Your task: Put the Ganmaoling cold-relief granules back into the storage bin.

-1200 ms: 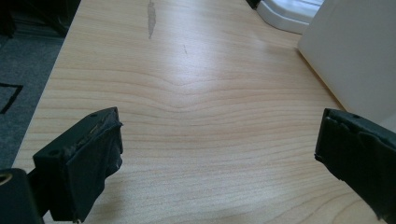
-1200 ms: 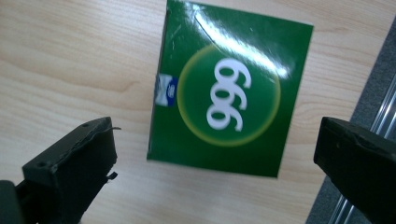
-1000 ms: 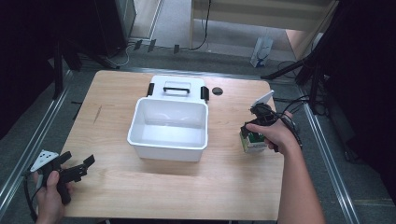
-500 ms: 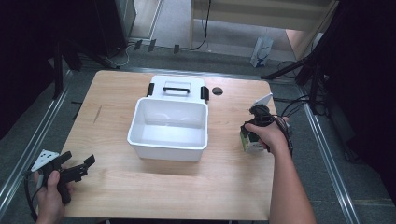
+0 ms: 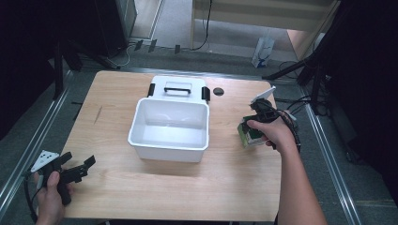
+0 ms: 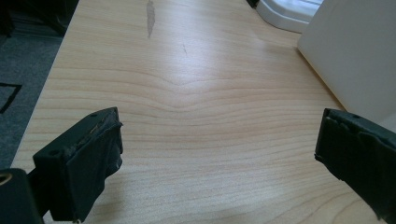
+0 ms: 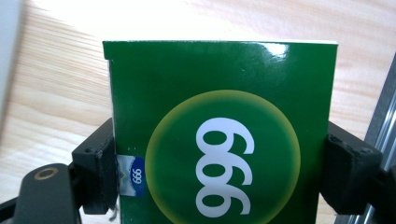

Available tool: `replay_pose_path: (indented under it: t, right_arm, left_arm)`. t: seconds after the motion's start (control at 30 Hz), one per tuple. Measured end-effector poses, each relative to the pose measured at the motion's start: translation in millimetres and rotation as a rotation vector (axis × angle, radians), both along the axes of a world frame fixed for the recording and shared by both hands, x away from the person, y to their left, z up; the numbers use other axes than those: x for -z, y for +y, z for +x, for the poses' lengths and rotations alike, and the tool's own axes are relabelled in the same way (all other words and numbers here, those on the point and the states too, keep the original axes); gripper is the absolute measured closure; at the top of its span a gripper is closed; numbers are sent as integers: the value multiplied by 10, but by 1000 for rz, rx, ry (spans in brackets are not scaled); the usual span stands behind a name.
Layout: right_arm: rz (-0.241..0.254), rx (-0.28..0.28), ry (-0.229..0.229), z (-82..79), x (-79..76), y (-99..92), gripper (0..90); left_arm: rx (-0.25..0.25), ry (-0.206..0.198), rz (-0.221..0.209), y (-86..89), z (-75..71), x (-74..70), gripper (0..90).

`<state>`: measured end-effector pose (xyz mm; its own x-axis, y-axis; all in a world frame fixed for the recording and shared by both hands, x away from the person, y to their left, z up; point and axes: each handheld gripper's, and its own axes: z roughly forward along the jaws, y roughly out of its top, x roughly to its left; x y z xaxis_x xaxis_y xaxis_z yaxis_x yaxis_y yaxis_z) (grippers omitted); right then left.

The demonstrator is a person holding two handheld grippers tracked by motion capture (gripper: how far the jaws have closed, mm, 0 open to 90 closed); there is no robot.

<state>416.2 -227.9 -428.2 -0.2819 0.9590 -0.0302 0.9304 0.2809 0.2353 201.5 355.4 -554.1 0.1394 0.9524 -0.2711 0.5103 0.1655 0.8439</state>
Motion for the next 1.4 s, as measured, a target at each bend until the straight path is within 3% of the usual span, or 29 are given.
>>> replay_pose_path:
  t: [0.57, 0.83, 0.87, 1.03, 1.07, 1.17, 1.27, 1.3, 1.4]
  right_arm:
    - [2, -199, -93, -127, -725, 368, 162]
    - [29, -359, -135, -205, -1048, 644, 162]
    - [35, -402, -148, -220, -1089, 716, 162]
    - [10, -476, -142, -242, -1134, 851, 161]
    - [6, -519, -148, -247, -1150, 906, 161]
    - [14, -555, -150, -251, -1161, 962, 161]
    - [20, -645, -155, -249, -1169, 1073, 161]
    - [20, -645, -155, -249, -1169, 1073, 161]
    - [13, -720, -149, -258, -1174, 1174, 161]
  left_arm:
    - [3, 2, 9, -5, 5, 0, 13]
    - [3, 5, 11, -12, 7, -2, 13]
    - [2, 5, 11, -12, 7, -2, 13]
    - [2, 4, 10, -11, 7, -2, 13]
    - [3, 4, 10, -11, 7, -1, 13]
    - [5, 4, 11, -11, 8, -2, 13]
    - [4, 3, 10, -12, 9, -2, 13]
    - [4, 3, 10, -12, 9, -2, 13]
    - [3, 4, 10, -12, 9, -2, 13]
